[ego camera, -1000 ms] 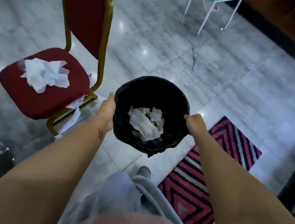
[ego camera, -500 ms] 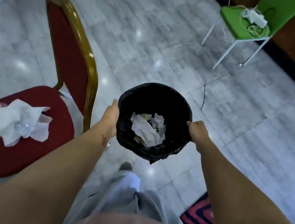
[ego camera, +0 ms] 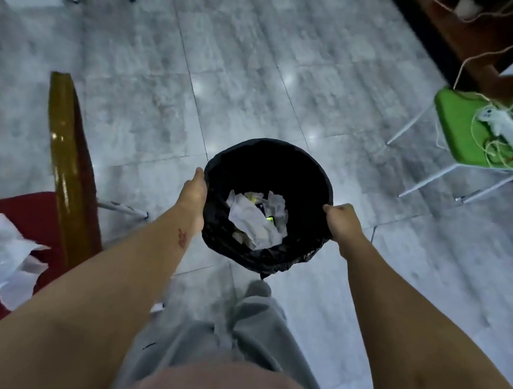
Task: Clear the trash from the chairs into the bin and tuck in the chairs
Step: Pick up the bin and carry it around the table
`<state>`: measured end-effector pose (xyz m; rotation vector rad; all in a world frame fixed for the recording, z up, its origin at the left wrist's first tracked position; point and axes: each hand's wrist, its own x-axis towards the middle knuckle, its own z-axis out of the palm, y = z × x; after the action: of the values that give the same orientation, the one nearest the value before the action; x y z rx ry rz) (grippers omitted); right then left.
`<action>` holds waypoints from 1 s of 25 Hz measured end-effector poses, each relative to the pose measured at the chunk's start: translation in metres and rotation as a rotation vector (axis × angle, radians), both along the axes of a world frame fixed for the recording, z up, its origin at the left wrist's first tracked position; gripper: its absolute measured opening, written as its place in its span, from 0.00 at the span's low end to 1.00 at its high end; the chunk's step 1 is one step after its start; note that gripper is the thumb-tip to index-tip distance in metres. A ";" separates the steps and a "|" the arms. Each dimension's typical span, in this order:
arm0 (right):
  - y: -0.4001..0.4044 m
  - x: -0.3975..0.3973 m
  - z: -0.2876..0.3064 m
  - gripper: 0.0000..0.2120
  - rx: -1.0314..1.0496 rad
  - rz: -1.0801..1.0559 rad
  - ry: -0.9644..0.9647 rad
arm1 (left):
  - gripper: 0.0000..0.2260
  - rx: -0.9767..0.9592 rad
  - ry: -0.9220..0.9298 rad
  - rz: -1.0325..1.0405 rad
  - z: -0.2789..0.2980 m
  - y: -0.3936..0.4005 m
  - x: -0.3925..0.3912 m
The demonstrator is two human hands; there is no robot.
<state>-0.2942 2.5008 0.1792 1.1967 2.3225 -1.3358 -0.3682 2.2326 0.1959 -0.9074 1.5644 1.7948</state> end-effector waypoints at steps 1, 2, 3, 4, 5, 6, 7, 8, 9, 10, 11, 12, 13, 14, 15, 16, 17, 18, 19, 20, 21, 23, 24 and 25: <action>0.010 -0.027 0.002 0.09 -0.014 0.035 -0.001 | 0.28 0.007 0.006 0.043 -0.001 0.007 -0.018; 0.019 -0.054 0.005 0.09 -0.019 0.062 0.003 | 0.27 0.020 0.010 0.069 -0.001 0.014 -0.036; 0.026 -0.078 0.007 0.08 -0.014 0.092 0.013 | 0.27 0.034 0.015 0.090 0.001 0.020 -0.052; 0.032 -0.102 0.008 0.08 -0.002 0.122 0.014 | 0.27 0.041 0.015 0.103 0.003 0.026 -0.067; 0.036 -0.128 0.007 0.08 0.001 0.160 0.015 | 0.27 0.050 0.014 0.133 0.004 0.028 -0.083; 0.038 -0.154 0.006 0.08 -0.004 0.195 0.016 | 0.27 0.061 0.012 0.169 0.004 0.029 -0.100; 0.037 -0.183 0.005 0.08 -0.004 0.233 0.018 | 0.27 0.071 0.012 0.208 0.004 0.027 -0.120; 0.033 -0.214 0.004 0.09 -0.002 0.267 0.017 | 0.27 0.075 0.013 0.238 0.002 0.023 -0.140; 0.028 -0.244 0.001 0.12 -0.001 0.300 0.020 | 0.27 0.074 0.017 0.264 0.000 0.017 -0.161; 0.020 -0.273 -0.001 0.13 -0.003 0.335 0.013 | 0.27 0.078 0.024 0.299 -0.001 0.011 -0.181; 0.013 -0.298 -0.005 0.14 -0.004 0.368 0.015 | 0.27 0.083 0.031 0.338 -0.002 0.005 -0.198; 0.005 -0.322 -0.006 0.12 -0.010 0.388 0.006 | 0.26 0.084 0.042 0.369 -0.004 -0.002 -0.216; -0.005 -0.351 -0.010 0.10 -0.021 0.400 0.000 | 0.26 0.075 0.041 0.402 -0.005 -0.012 -0.238; -0.015 -0.377 -0.014 0.12 -0.032 0.407 -0.016 | 0.25 0.061 0.031 0.443 -0.005 -0.022 -0.257; -0.028 -0.402 -0.014 0.15 -0.041 0.434 -0.041 | 0.25 0.055 0.031 0.481 -0.004 -0.033 -0.274; -0.041 -0.429 -0.014 0.17 -0.058 0.458 -0.059 | 0.26 0.051 0.048 0.517 -0.004 -0.045 -0.290; -0.057 -0.457 -0.013 0.18 -0.066 0.486 -0.059 | 0.28 0.038 0.060 0.557 -0.008 -0.060 -0.310; -0.073 -0.484 -0.011 0.17 -0.067 0.520 -0.056 | 0.29 0.031 0.062 0.587 -0.011 -0.076 -0.330; -0.087 -0.506 -0.011 0.16 -0.061 0.546 -0.042 | 0.30 0.021 0.052 0.598 -0.014 -0.089 -0.345; -0.102 -0.527 -0.009 0.15 -0.056 0.578 -0.032 | 0.30 0.018 0.046 0.619 -0.015 -0.102 -0.358; -0.120 -0.548 -0.009 0.14 -0.056 0.615 -0.028 | 0.29 0.017 0.042 0.648 -0.014 -0.114 -0.370; -0.159 -0.598 -0.010 0.12 -0.055 0.691 -0.012 | 0.28 0.017 0.046 0.733 -0.009 -0.142 -0.397; -0.176 -0.619 -0.009 0.12 -0.049 0.726 -0.007 | 0.28 0.013 0.045 0.764 -0.008 -0.155 -0.409; -0.198 -0.641 -0.008 0.13 -0.052 0.768 -0.004 | 0.28 0.010 0.047 0.805 -0.010 -0.170 -0.424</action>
<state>-0.9353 2.3026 0.1714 0.2137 2.3355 -1.0742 -0.7919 2.0624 0.1863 -1.6610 1.2931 2.3495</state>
